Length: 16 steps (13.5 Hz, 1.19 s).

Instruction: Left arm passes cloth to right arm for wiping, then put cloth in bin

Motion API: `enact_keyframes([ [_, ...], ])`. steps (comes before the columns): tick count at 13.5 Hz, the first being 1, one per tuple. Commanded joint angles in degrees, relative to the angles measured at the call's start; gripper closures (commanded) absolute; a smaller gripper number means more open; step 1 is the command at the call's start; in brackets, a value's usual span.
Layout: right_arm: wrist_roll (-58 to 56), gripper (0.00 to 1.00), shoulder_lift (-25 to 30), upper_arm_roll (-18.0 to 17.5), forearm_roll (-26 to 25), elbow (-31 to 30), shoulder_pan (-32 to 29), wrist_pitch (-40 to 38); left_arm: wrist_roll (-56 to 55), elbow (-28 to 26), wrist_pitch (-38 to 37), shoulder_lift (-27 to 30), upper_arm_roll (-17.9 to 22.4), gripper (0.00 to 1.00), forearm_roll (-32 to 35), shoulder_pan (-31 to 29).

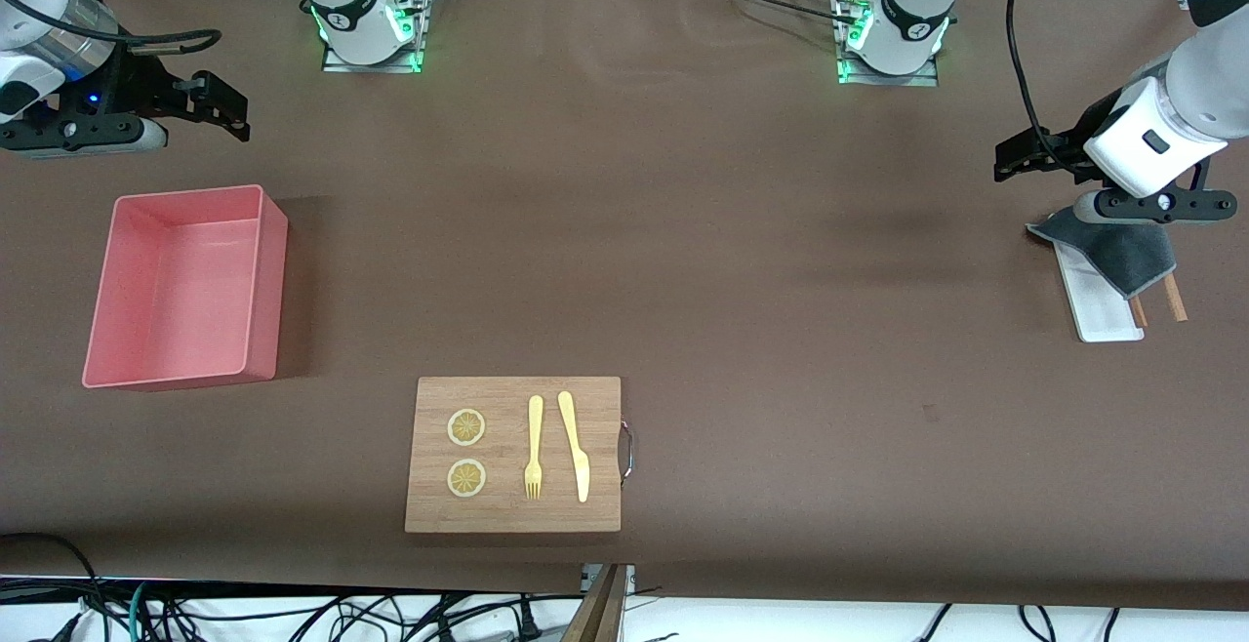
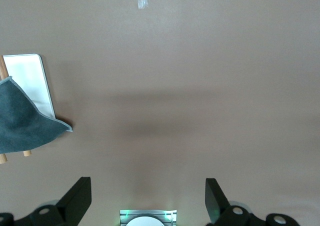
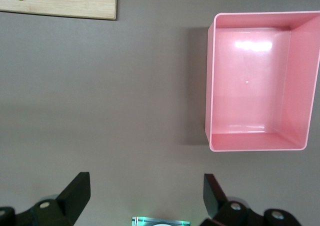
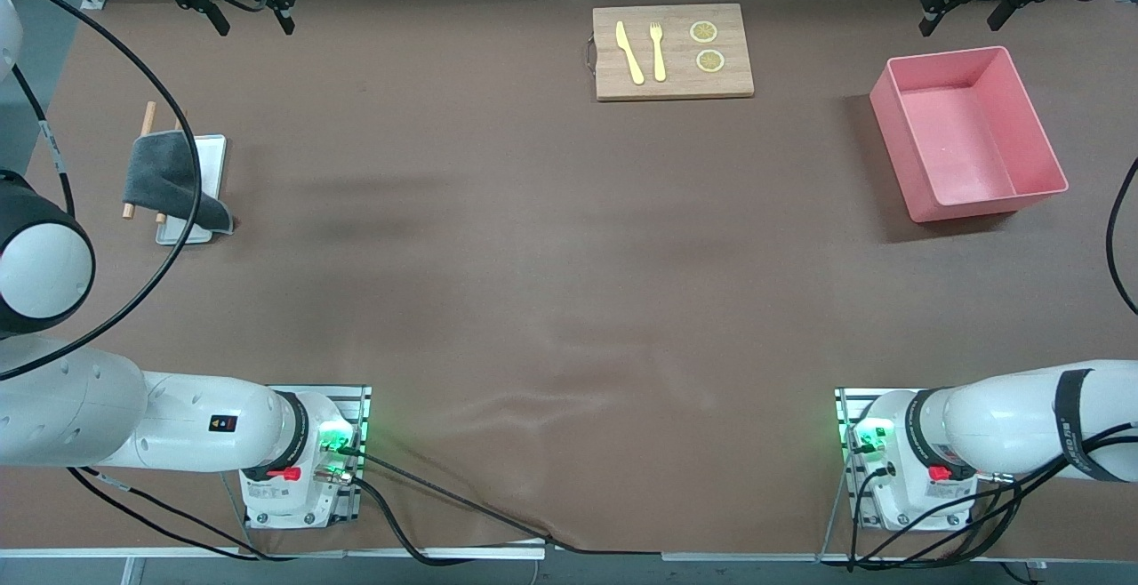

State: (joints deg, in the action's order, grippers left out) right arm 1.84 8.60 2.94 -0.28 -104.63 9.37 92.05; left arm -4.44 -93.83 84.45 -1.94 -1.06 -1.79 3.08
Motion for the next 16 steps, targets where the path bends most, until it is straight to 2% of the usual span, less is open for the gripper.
enact_keyframes([
  [1, 0.2, 0.00, 1.2, 0.1, 0.7, -1.2, 0.1, 0.9, -0.1, 2.0, -1.4, -1.0, -0.1, 0.00, -1.2, -0.3],
  [16, -0.2, 0.00, 0.7, 0.0, 0.0, -0.5, 0.1, 1.5, 0.0, 2.0, -2.4, -1.0, -0.1, 0.00, -1.2, 0.1],
])
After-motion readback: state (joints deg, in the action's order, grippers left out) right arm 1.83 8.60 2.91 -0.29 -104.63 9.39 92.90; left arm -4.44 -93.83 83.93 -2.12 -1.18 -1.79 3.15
